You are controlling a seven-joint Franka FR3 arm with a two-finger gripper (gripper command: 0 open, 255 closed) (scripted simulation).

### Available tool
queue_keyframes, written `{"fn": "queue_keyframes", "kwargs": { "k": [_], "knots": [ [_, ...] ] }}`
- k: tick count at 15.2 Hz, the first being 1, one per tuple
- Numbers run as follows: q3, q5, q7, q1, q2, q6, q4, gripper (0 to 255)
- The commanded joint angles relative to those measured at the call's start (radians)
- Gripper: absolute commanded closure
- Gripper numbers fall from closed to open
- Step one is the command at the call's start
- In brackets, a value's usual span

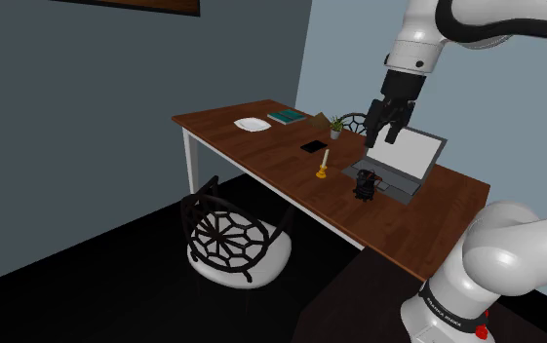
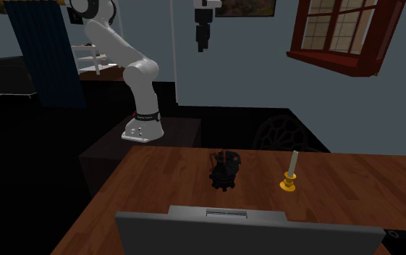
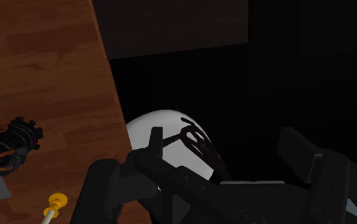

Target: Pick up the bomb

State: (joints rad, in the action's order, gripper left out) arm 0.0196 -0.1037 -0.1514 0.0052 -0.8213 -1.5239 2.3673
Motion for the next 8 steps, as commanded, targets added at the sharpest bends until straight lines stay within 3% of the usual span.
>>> {"fn": "queue_keyframes", "kwargs": {
  "k": [1, 8],
  "knots": [
    [0.000, 0.000, 0.000, 0.000, 0.000, 0.000, 0.000, 0],
    [-0.117, 0.084, 0.115, -0.059, 0.061, -0.150, 0.096, 0]
  ]
}}
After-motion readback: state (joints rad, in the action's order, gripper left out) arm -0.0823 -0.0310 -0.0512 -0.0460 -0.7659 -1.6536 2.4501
